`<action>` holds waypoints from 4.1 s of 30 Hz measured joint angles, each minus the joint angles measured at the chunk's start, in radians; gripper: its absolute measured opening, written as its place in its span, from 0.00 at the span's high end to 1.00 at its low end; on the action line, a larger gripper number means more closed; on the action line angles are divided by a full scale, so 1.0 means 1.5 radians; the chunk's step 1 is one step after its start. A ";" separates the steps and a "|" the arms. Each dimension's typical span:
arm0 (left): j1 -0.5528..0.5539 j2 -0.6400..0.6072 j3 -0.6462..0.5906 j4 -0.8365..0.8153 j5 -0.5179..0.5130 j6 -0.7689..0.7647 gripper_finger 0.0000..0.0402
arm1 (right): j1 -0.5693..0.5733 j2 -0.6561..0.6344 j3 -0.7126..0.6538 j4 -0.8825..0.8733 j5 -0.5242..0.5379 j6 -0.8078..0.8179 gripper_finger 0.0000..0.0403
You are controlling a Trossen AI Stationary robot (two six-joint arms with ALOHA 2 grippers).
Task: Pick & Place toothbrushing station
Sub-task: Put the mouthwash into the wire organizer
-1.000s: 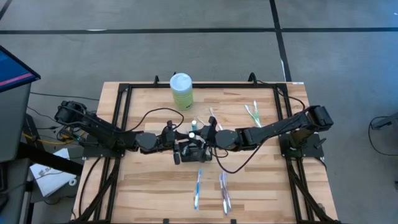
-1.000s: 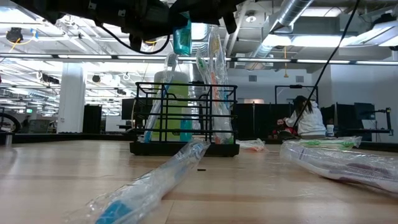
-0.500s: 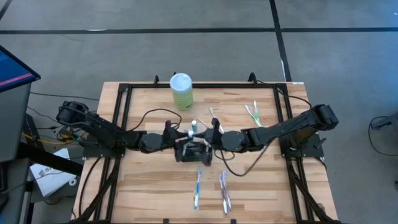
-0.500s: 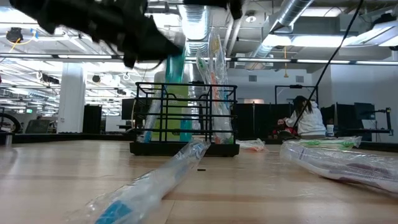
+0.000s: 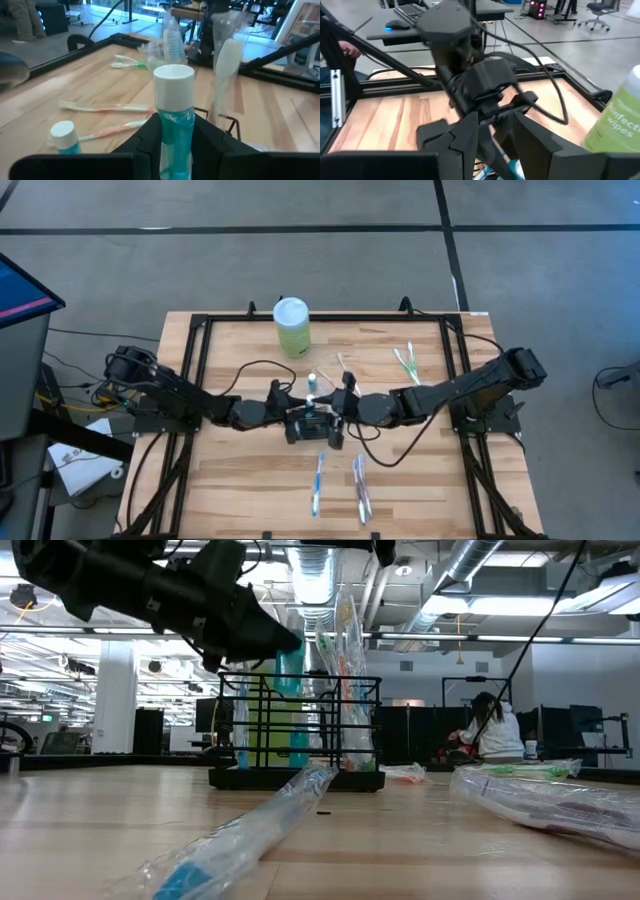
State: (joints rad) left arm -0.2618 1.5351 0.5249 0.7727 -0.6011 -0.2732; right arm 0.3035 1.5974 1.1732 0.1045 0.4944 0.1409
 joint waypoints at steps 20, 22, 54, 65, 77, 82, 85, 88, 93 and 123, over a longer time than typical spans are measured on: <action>0.002 0.026 0.001 0.014 0.021 -0.002 0.75 | -0.001 0.000 0.000 -0.034 0.002 0.011 0.72; 0.002 0.026 0.001 0.014 0.022 -0.012 0.73 | -0.001 0.000 0.000 -0.038 0.002 0.011 0.72; 0.000 0.025 0.001 0.014 0.069 -0.014 0.71 | -0.003 0.001 0.000 -0.061 0.002 0.011 0.72; 0.000 0.025 0.001 0.014 0.069 -0.014 0.71 | -0.003 0.001 0.000 -0.065 0.002 0.011 0.72; 0.000 0.024 0.002 0.015 0.080 -0.014 0.66 | -0.003 0.001 0.000 -0.065 0.002 0.011 0.72; 0.000 0.024 0.002 0.015 0.080 -0.015 0.63 | -0.003 0.001 0.000 -0.065 0.002 0.011 0.72; 0.000 0.024 0.002 0.015 0.080 -0.015 0.62 | -0.003 0.001 0.000 -0.065 0.002 0.011 0.72; 0.000 0.024 0.002 0.016 0.080 -0.015 0.62 | -0.003 0.001 0.000 -0.065 0.002 0.011 0.72; 0.000 0.012 0.002 0.026 0.080 -0.012 0.63 | -0.003 0.001 0.000 -0.065 0.002 0.011 0.72; 0.269 -0.096 0.002 -0.067 0.268 0.050 0.63 | -0.008 0.001 0.000 -0.087 0.002 0.004 0.72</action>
State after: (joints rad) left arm 0.1420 1.3914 0.5278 0.6720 -0.1990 -0.1984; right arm 0.2920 1.5986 1.1732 -0.0262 0.4980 0.1467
